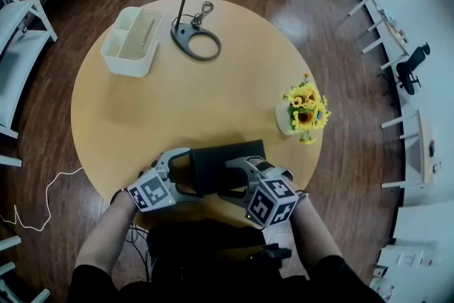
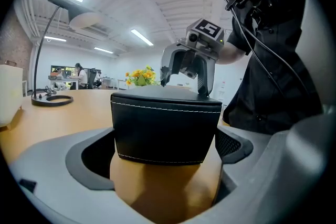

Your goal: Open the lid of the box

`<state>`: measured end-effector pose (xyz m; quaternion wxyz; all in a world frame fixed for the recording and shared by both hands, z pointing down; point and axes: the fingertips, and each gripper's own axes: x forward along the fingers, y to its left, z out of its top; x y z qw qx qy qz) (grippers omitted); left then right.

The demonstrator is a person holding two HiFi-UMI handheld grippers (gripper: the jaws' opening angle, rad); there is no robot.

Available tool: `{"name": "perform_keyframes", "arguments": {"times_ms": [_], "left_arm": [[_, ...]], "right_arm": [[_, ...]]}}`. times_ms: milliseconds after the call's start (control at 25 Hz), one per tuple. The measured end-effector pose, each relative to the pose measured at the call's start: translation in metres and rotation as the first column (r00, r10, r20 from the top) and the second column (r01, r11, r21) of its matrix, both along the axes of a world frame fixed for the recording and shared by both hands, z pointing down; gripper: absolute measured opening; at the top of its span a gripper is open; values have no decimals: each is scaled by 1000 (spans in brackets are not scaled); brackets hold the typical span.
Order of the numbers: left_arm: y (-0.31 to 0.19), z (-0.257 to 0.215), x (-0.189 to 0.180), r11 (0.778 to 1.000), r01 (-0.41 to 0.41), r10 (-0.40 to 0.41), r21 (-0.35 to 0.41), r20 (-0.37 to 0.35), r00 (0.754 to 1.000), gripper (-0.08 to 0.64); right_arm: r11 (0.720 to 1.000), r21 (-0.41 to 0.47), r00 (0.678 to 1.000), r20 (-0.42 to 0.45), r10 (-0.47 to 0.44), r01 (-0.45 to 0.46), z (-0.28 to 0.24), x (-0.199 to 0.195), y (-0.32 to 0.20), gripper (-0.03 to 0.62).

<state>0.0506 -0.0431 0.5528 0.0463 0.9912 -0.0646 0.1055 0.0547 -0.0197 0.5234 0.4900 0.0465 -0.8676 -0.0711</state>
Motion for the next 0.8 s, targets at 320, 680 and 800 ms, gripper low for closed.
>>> {"name": "perform_keyframes", "arguments": {"times_ms": [320, 680, 800], "left_arm": [[1, 0, -1, 1000, -5, 5, -2, 3, 1000, 577], [0, 1, -1, 1000, -5, 5, -4, 2, 1000, 574], [1, 1, -1, 1000, -7, 7, -2, 5, 1000, 572]], "right_arm": [[1000, -2, 999, -37, -26, 26, 1, 0, 0, 295], [994, -9, 985, -131, -114, 113, 1, -6, -2, 328], [996, 10, 992, -96, -86, 88, -7, -10, -6, 328]]}}
